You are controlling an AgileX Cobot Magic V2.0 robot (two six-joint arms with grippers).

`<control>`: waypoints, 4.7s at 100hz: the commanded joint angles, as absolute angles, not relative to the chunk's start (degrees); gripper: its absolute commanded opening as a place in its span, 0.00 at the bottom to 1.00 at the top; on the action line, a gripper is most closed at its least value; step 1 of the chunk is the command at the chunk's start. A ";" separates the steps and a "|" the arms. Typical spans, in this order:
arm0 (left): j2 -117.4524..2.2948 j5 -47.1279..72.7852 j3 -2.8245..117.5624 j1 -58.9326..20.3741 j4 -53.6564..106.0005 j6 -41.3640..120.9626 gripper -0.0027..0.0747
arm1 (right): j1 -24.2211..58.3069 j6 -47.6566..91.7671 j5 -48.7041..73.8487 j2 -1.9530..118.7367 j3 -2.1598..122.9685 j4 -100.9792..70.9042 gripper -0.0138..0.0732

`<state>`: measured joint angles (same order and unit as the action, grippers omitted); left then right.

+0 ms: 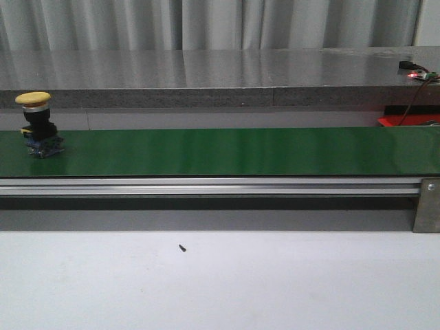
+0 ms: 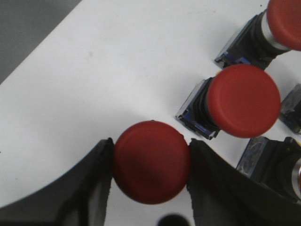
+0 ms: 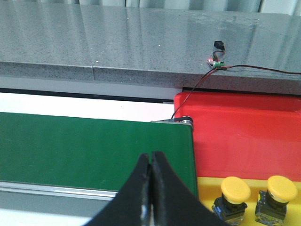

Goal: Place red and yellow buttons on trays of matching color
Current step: 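Set the red button on the belt and release it, then move the right gripper above the belt over the approaching yellow button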

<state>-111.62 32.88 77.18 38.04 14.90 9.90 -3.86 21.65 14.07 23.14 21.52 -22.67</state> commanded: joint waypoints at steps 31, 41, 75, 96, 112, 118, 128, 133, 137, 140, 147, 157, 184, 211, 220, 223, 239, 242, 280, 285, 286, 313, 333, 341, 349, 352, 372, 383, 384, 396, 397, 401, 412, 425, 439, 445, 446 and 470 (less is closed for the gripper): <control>-100.44 35.78 79.00 37.11 16.12 10.94 0.35 | -3.83 22.00 9.66 23.33 22.90 -22.94 0.08; -97.32 37.00 79.00 34.45 16.12 12.31 0.35 | -3.83 22.00 9.66 23.33 22.90 -22.94 0.08; -94.05 39.32 79.00 23.63 16.22 12.30 0.35 | -3.83 22.00 9.66 23.33 22.90 -22.94 0.08; -94.58 39.95 78.42 21.34 16.22 12.30 0.35 | -3.83 22.00 9.66 23.33 22.90 -22.94 0.08; -95.80 41.39 78.42 20.65 16.22 12.43 0.35 | -3.83 22.00 9.66 23.33 22.90 -22.94 0.08; -96.28 42.09 78.42 20.38 16.22 12.43 0.35 | -3.83 22.00 9.66 23.33 22.90 -22.94 0.08; -96.84 42.80 78.42 20.36 16.11 12.54 0.35 | -3.83 22.00 9.66 23.33 22.90 -22.94 0.08; -96.84 42.70 78.42 20.36 16.11 12.54 0.37 | -3.83 22.00 9.66 23.33 22.90 -22.94 0.08; -96.84 42.70 78.42 20.36 16.11 12.87 0.42 | -3.83 22.00 9.66 23.33 22.90 -22.94 0.08; -96.84 42.83 78.42 20.36 16.35 12.99 0.47 | -3.83 22.00 9.66 23.33 22.90 -22.94 0.08; -96.71 43.86 78.55 20.36 17.20 12.99 0.63 | -3.83 22.00 9.66 23.33 22.90 -22.94 0.08; -96.23 45.01 78.55 20.36 19.18 13.57 0.83 | -3.83 22.00 9.66 23.33 22.90 -22.94 0.08; -91.77 48.66 78.55 20.36 25.71 18.98 0.80 | -3.83 22.00 9.66 23.33 22.90 -22.94 0.08; -84.35 52.25 78.03 17.35 25.71 19.64 0.21 | -3.83 22.00 9.66 23.33 22.90 -22.94 0.08; -81.87 51.86 76.94 15.01 25.34 20.46 0.01 | -3.83 22.00 9.66 23.33 22.90 -22.94 0.08; -80.99 51.86 76.25 14.20 25.22 20.46 0.01 | -3.83 22.00 9.66 23.33 22.90 -22.94 0.08; -76.45 50.16 71.61 11.80 25.22 20.46 0.01 | -3.83 22.00 10.95 23.33 22.90 -23.17 0.08; -75.41 49.33 70.49 11.33 25.22 20.46 0.01 | -3.83 22.00 11.26 23.33 22.90 -23.17 0.08; -61.91 42.93 56.33 2.77 25.32 20.46 0.01 | -3.83 22.00 14.79 23.33 22.90 -23.17 0.08; -59.60 40.80 53.94 1.48 25.32 20.46 0.01 | -3.83 22.00 14.79 23.33 22.90 -23.17 0.08; -58.99 40.54 53.36 1.33 25.32 20.46 0.01 | -3.83 22.00 14.79 23.33 22.90 -23.17 0.08; -47.53 37.17 44.35 -0.86 25.44 20.46 0.01 | -3.83 22.00 16.14 23.46 23.04 -23.17 0.08; -38.18 35.03 38.43 -0.86 25.44 20.46 0.01 | -3.83 22.00 20.33 28.40 26.85 -22.86 0.08; -35.32 35.03 36.45 -0.86 25.44 20.46 0.01 | -3.70 22.00 21.87 31.97 29.87 -22.86 0.08; -32.63 34.57 34.97 -0.86 25.44 20.46 0.01 | -3.64 22.00 23.39 35.59 33.26 -22.86 0.08; -31.93 34.44 34.64 -0.86 25.44 20.46 0.01 | -3.58 22.00 24.17 36.98 34.60 -22.86 0.08; -30.10 35.24 34.29 -0.86 25.44 20.46 0.01 | -1.49 22.00 31.39 47.93 45.82 -22.92 0.08; -30.10 35.20 34.29 -0.86 25.44 20.46 0.01 | 0.45 22.00 34.95 54.20 51.96 -22.92 0.08; -30.10 35.20 34.29 -0.86 25.44 20.46 0.01 | 0.59 22.00 35.15 54.60 52.32 -22.92 0.08; -30.10 35.20 34.29 -0.86 25.44 20.46 0.01 | 3.16 22.00 38.27 61.22 58.27 -22.92 0.10; -30.10 35.20 34.29 -0.86 25.44 20.46 0.01 | 3.52 22.00 38.45 61.98 58.95 -22.92 0.10; -30.10 35.20 34.29 -0.86 25.44 20.46 0.01 | 4.45 22.00 39.67 63.87 60.67 -22.92 0.14; -30.10 35.20 34.29 -0.86 25.44 20.46 0.01 | 7.55 22.00 42.47 69.75 65.81 -23.28 0.38; -30.10 35.20 34.29 -0.86 25.44 20.46 0.01 | 11.54 22.00 44.20 76.09 70.94 -23.22 0.75; -30.10 35.20 34.29 -0.86 25.44 20.46 0.01 | 15.31 22.38 44.55 82.34 75.74 -21.86 0.92; -30.10 35.20 34.29 -0.86 25.44 20.46 0.01 | 16.56 22.51 44.55 84.68 77.54 -20.22 0.92; -30.10 35.20 34.29 -0.86 25.44 20.46 0.01 | 16.89 22.51 44.55 85.21 77.94 -20.03 0.92; -30.10 35.20 34.29 -0.86 25.44 20.46 0.01 | 22.29 22.51 42.67 91.74 82.59 -13.90 0.92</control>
<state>-29.94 38.66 32.65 -0.43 23.61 20.38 20.82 21.98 46.05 92.39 79.49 -14.90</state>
